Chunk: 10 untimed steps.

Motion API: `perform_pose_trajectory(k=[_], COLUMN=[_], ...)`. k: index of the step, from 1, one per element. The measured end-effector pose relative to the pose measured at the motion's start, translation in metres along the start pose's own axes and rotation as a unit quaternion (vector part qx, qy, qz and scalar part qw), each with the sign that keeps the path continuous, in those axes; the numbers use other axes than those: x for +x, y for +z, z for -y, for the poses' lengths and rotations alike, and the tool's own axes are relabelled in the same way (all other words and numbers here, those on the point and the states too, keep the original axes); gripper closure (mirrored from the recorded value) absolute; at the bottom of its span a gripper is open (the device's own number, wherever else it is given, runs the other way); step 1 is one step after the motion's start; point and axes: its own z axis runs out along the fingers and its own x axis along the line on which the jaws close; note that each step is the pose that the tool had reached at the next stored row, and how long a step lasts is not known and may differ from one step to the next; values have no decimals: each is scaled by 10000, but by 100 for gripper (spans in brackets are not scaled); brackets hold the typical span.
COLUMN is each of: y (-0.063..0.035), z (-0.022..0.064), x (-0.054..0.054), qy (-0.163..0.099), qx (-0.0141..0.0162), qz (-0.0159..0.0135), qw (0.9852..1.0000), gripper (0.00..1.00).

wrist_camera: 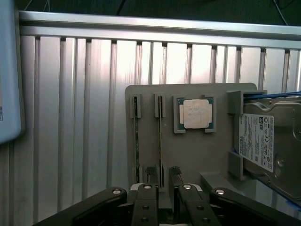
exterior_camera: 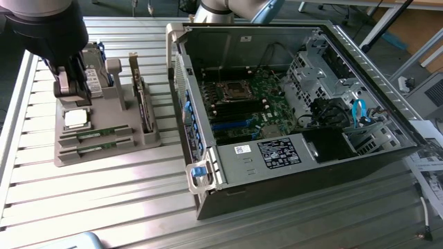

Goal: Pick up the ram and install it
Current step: 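Pick up the ram and move it above insertion slot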

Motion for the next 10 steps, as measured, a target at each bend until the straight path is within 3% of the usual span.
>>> perform_pose_trajectory(k=[10], y=[64], z=[0], x=[1], qy=[0], qx=[0], qz=[0], qw=[10000], gripper=[76])
